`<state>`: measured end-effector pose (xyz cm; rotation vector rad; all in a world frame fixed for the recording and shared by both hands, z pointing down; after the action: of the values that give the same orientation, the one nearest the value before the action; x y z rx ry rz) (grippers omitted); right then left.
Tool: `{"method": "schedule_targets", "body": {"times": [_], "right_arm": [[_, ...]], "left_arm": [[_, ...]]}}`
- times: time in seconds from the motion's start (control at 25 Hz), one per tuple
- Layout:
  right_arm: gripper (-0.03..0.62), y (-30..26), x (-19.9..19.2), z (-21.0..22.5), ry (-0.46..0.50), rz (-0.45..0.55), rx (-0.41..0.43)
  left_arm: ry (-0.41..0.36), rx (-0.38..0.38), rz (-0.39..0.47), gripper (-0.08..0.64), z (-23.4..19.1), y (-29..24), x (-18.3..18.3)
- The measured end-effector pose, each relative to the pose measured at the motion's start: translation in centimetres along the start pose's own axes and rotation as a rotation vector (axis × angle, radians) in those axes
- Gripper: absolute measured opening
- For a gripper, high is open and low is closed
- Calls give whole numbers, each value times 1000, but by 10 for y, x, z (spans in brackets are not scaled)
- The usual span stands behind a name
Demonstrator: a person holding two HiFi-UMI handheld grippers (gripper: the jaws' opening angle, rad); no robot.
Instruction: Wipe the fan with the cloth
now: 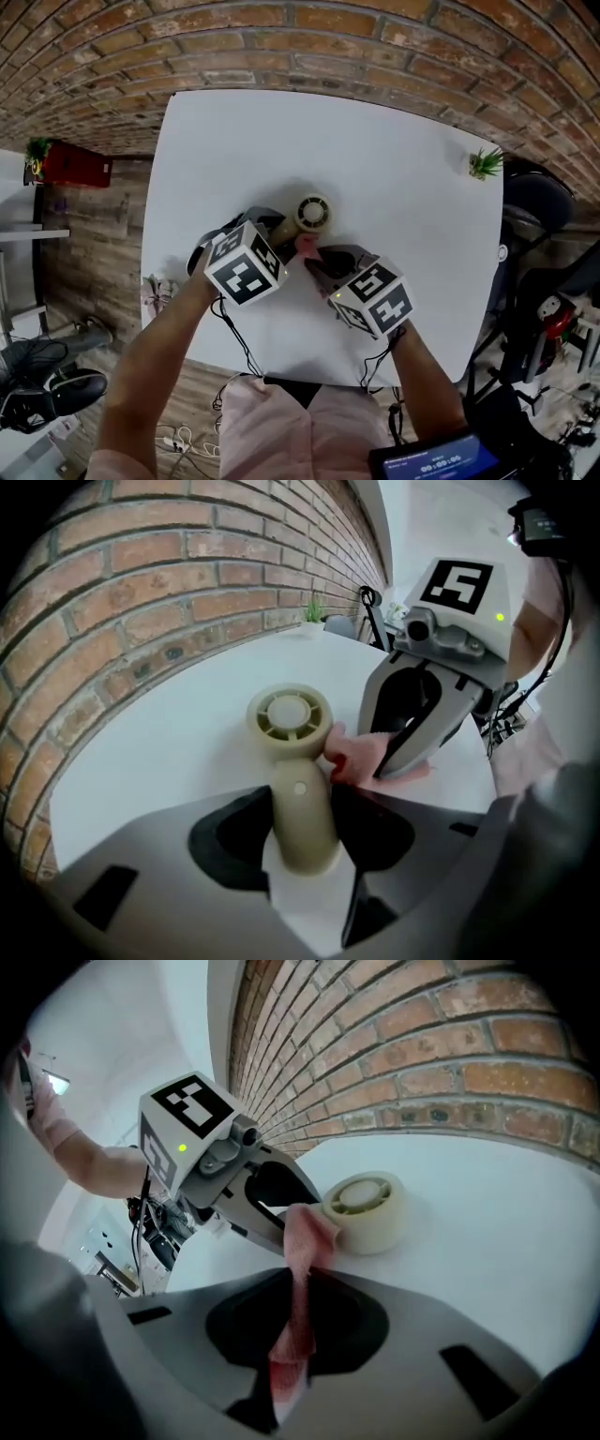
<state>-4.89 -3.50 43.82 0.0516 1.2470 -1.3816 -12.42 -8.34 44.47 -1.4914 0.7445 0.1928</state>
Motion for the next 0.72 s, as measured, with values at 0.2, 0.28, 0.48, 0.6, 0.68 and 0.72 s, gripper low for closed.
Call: {"method": "schedule_targets", "body": {"times": [0.2, 0.28, 0.48, 0.6, 0.68, 0.72], "right_arm": [[38, -6, 8, 8, -103, 29, -84], [37, -7, 8, 8, -151, 43, -110], [37, -8, 9, 11, -254, 74, -155], [35, -6, 9, 16, -282, 80, -178], [37, -3, 8, 18, -288, 81, -188], [36, -2, 8, 19, -291, 82, -192]], "left_arm": [[-6, -2, -1, 210, 0, 0, 0], [-8, -4, -1, 210, 1, 0, 0], [-15, -9, -3, 210, 1, 1, -1], [-19, -10, -4, 210, 0, 1, -1], [-24, -10, -1, 210, 0, 1, -1], [-27, -11, 0, 209, 0, 2, -2]]}}
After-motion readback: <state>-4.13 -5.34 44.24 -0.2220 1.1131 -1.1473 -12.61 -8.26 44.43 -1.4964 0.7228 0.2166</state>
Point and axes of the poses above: the fingertips, and each gripper's own axes: y backward along the fingers, z to its right, x out of its top, the point moved 5 cm from there along y, backward along the fingers, and after that the axes turned 6 degrees about z, right-handed, at the moved point
